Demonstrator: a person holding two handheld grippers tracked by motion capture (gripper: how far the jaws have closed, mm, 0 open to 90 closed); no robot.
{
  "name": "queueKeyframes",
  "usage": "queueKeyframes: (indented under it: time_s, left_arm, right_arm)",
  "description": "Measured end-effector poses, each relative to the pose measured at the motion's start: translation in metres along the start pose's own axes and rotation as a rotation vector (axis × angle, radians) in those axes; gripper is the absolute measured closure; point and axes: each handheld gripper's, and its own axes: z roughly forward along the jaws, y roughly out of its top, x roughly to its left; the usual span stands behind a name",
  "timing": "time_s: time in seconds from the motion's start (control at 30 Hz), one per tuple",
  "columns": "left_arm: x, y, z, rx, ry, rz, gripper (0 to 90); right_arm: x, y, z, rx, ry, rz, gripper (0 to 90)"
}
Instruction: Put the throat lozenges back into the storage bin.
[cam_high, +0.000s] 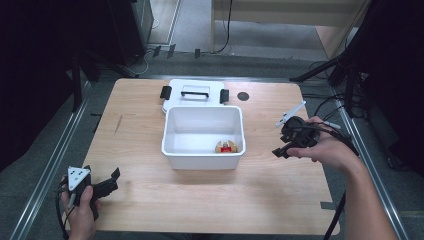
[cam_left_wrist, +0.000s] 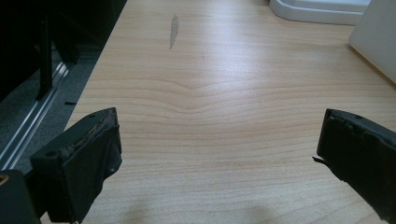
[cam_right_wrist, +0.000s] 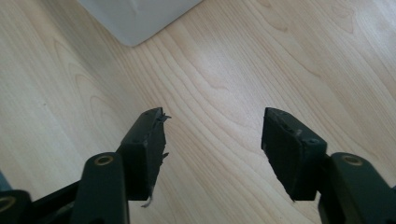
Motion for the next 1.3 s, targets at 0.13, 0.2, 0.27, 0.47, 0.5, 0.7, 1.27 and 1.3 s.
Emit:
queueKeyframes:
  time_s: [0.13, 0.2, 0.27, 0.47, 0.5, 0.7, 1.27, 1.3]
  left_arm:
    - [0.0, 0.0, 0.0, -0.002, 0.0, -0.002, 0.2]
    - [0.0, 0.0, 0.0, -0.001, 0.001, -0.003, 0.2]
    - [0.0, 0.0, 0.0, -0.002, 0.001, -0.002, 0.2]
    - [0.0, 0.0, 0.0, -0.002, 0.002, -0.001, 0.2]
    - [0.0, 0.0, 0.0, -0.001, 0.003, -0.001, 0.2]
    - [0.0, 0.0, 0.0, -0.002, 0.005, -0.001, 0.2]
    - [0.0, 0.0, 0.0, -0.003, 0.006, -0.002, 0.2]
    - [0.0, 0.0, 0.0, -0.003, 0.006, -0.002, 0.2]
  right_arm:
    - [0.002, -0.011, 0.007, -0.044, -0.025, 0.022, 38.3]
    - [0.003, -0.02, 0.012, -0.085, -0.03, 0.048, 35.6]
    - [0.005, -0.028, 0.015, -0.117, -0.044, 0.057, 32.4]
    - [0.01, -0.054, 0.029, -0.236, -0.132, 0.113, 22.8]
    - [0.01, -0.058, 0.031, -0.254, -0.152, 0.121, 20.8]
    - [0.015, -0.081, 0.04, -0.352, -0.22, 0.206, 16.2]
    - [0.031, -0.144, 0.077, -0.618, -0.38, 0.43, 9.7]
    - [0.032, -0.147, 0.078, -0.628, -0.386, 0.434, 9.7]
